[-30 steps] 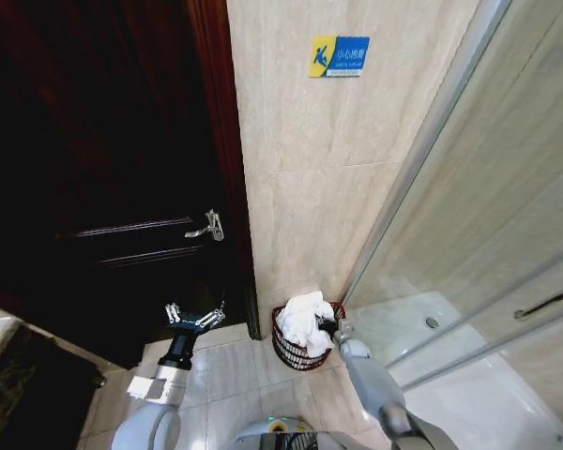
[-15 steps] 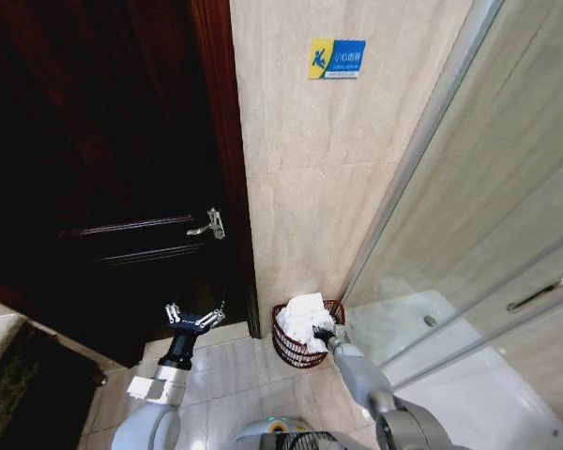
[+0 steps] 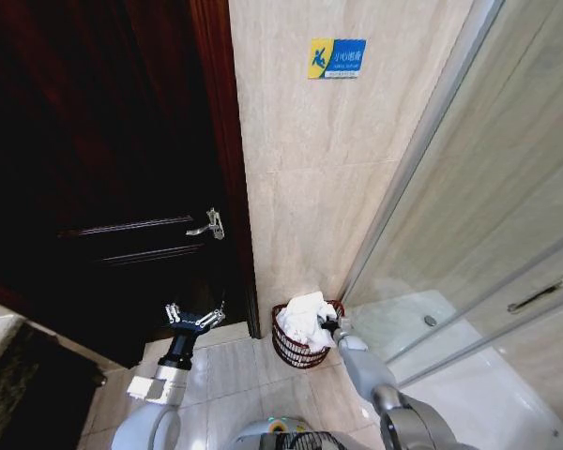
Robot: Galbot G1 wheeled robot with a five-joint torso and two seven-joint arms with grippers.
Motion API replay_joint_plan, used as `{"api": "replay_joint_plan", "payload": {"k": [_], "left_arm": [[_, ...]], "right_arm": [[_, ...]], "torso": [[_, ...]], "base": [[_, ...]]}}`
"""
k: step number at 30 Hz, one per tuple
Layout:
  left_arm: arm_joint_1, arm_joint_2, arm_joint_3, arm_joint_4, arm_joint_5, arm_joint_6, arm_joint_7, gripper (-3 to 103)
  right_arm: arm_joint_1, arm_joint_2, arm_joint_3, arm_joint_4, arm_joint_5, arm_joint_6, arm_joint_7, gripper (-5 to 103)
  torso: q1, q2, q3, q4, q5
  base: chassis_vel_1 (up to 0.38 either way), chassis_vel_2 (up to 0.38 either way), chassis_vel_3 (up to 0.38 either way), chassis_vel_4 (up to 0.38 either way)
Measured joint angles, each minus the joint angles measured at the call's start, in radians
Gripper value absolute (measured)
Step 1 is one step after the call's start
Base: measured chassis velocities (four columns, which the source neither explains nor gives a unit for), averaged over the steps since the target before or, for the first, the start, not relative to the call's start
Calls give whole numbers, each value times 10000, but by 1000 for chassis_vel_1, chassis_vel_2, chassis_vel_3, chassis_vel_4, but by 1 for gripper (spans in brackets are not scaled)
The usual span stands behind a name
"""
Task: Discard the used towel into the hamper.
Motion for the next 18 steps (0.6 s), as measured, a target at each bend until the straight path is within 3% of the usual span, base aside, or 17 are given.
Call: {"api": "replay_joint_plan", "payload": {"k": [4, 5, 8, 10, 15, 18], "left_arm": [[0, 0, 0, 0, 0, 0, 0, 100], [0, 0, 0, 0, 0, 0, 0, 100], [0, 0, 0, 0, 0, 0, 0, 100], [0, 0, 0, 0, 0, 0, 0, 100], [0, 0, 0, 0, 0, 0, 0, 100], [0, 0, 0, 0, 0, 0, 0, 100]], "right_arm": [[125, 56, 34, -207, -395, -100, 897, 65], [127, 65, 41, -247, -474, -169, 1085, 65], [222, 65, 61, -514, -554, -216, 1308, 76], [359, 25, 100, -844, -546, -256, 1331, 86], [352, -59, 117, -941, -27, -563, 1098, 100], [279, -90, 119, -878, 175, -593, 728, 100]], "torso": [[0, 0, 0, 1, 0], [0, 0, 0, 1, -1], [-1, -1, 0, -1, -1], [0, -1, 0, 1, -1], [0, -1, 0, -1, -2], [0, -1, 0, 0, -1]], "base": [[0, 0, 0, 0], [0, 0, 0, 0], [0, 0, 0, 0], [0, 0, 0, 0], [0, 0, 0, 0], [0, 0, 0, 0]]}}
